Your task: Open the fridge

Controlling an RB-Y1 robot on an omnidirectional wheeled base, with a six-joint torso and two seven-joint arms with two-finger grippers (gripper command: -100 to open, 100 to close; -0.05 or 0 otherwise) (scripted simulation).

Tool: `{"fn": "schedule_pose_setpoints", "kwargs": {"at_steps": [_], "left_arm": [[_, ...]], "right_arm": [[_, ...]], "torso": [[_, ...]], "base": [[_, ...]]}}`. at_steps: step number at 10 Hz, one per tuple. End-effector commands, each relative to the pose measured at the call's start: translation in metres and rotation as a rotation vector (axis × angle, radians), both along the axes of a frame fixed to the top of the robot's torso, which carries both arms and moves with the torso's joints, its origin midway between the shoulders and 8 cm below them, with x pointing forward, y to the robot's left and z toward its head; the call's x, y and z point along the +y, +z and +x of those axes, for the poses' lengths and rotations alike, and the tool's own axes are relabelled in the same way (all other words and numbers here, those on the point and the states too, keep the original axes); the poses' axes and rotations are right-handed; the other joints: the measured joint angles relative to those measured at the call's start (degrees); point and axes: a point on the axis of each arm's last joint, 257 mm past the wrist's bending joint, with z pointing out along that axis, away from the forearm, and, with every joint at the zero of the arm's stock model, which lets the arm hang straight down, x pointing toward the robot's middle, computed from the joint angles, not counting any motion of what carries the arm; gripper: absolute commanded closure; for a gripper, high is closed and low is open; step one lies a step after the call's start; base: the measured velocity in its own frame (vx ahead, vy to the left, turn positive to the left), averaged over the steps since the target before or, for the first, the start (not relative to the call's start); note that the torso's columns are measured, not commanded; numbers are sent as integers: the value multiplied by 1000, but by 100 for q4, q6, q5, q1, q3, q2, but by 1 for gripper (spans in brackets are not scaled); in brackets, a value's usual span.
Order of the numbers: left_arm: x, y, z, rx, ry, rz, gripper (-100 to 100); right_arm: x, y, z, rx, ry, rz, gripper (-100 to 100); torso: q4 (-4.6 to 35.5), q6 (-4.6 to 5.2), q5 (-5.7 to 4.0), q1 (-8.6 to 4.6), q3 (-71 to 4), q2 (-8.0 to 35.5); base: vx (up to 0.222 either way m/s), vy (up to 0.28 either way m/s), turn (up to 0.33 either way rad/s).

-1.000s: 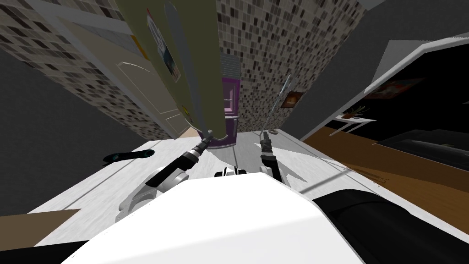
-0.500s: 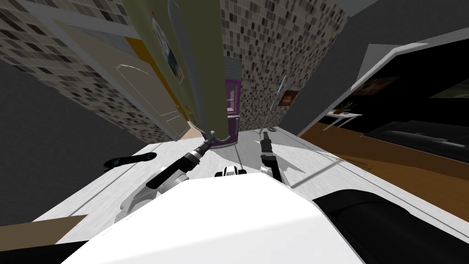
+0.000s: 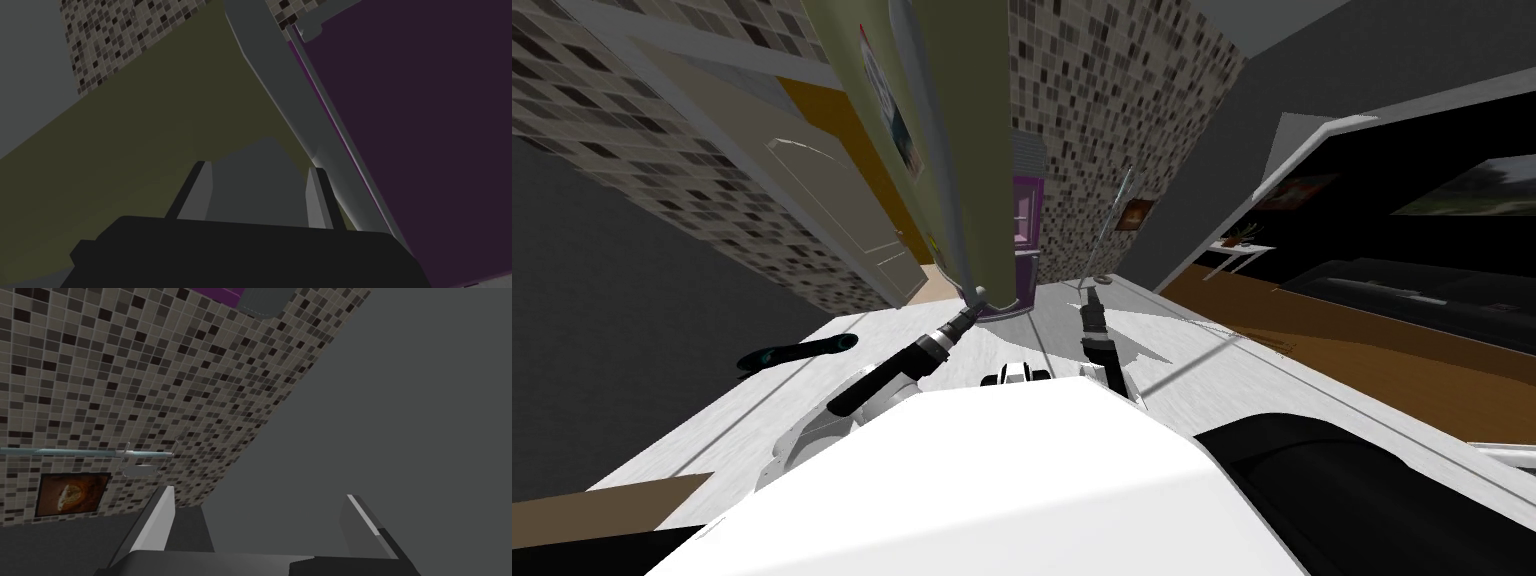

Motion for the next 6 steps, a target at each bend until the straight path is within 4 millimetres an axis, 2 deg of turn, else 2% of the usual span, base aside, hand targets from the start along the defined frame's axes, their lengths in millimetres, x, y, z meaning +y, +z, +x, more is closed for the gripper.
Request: {"fn": "schedule_pose_setpoints", "kwargs": {"at_steps": [1,3,4,6], "left_arm": [[-9,17,-4,-50,-33,-7,100],[-15,19,-8,-54,-57,-9,100],[-11,12,-4,-5,-56,-3,-100],[-9,23,-1,-5,-67,-3,-100]], "right_arm": [[0,0,0,0,0,0,0],[0,0,0,0,0,0,0],[0,0,0,0,0,0,0],[0,0,0,0,0,1,0]], "torso": [[7,-5,-3,-5,-7,-7],[2,1,2,-5,3,2],[2,6,1,-7,6,8],[-42,16,-11,-98,18,-2]], "base": [[-92,230,-80],[-98,201,-71],[-58,76,46],[7,-68,96]]}}
